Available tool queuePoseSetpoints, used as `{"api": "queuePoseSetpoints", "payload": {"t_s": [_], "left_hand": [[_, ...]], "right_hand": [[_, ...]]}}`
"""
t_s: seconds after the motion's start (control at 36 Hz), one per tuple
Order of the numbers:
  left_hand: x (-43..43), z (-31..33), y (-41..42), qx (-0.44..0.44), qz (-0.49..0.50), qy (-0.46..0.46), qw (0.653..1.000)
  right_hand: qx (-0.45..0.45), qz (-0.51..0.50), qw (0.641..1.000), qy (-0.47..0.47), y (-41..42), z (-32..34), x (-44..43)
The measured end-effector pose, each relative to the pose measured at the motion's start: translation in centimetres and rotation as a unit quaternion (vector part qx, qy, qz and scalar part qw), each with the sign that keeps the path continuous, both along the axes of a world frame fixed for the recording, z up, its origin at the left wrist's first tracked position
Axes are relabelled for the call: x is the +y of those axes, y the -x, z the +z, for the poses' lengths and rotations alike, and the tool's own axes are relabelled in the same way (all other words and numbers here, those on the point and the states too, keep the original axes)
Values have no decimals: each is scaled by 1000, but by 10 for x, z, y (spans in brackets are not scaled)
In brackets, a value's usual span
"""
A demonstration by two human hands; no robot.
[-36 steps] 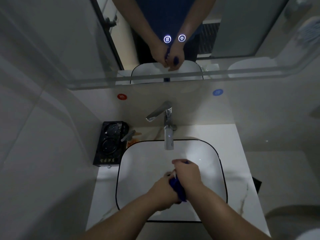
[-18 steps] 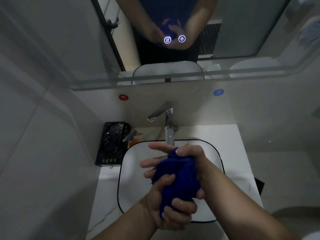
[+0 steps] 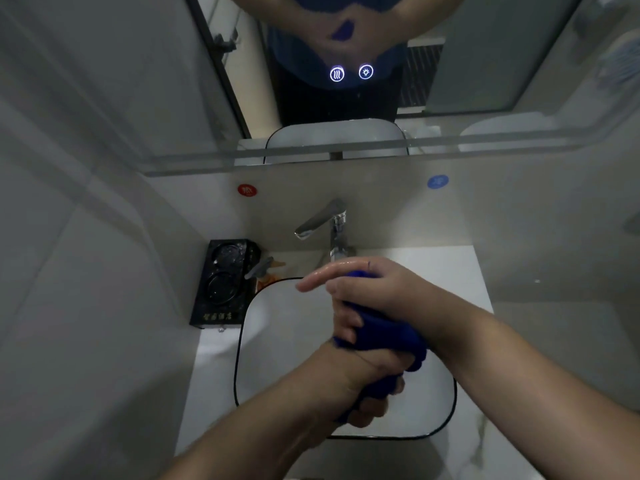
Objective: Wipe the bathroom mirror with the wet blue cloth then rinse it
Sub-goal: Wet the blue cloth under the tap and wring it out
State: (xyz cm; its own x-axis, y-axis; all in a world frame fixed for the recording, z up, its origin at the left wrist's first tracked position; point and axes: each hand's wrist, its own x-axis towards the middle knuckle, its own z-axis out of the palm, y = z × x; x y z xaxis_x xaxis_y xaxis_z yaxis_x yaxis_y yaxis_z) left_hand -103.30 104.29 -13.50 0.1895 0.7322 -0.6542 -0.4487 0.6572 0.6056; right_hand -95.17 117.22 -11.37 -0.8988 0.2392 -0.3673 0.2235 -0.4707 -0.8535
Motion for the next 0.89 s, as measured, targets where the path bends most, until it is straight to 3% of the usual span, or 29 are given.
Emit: {"api": "queuePoseSetpoints", "payload": {"t_s": [0.11,0.22,0.33,0.42,0.47,0.56,0.61,0.89], "left_hand": [[1,-5,-6,97,17,9,995],[1,-13,-15,193,34,43,980],[2,-17,-19,225,44,50,972],[0,-21,-11,180,31,72,981],[-3,-20,-3,126,-35,86,988],[-7,-18,2,9,-113,124,986],[-4,-22,3,-42,-128,131,982],[26,-79,-1,166,-6,91,982]], "right_hand": [[-21,-16,995,-96,-1,-2,-5],[-30,-26,993,-111,-6,-7,-11],[-38,-57,992,-108,-5,-16,-11],[-42,-91,993,-69,-3,-26,-13],[-65,-108,992,22,-3,-35,-15],[-73,-19,983,168,-7,-44,-10],[-70,24,973,217,-8,-51,-4],[-142,-47,988,26,21,-80,17]]}}
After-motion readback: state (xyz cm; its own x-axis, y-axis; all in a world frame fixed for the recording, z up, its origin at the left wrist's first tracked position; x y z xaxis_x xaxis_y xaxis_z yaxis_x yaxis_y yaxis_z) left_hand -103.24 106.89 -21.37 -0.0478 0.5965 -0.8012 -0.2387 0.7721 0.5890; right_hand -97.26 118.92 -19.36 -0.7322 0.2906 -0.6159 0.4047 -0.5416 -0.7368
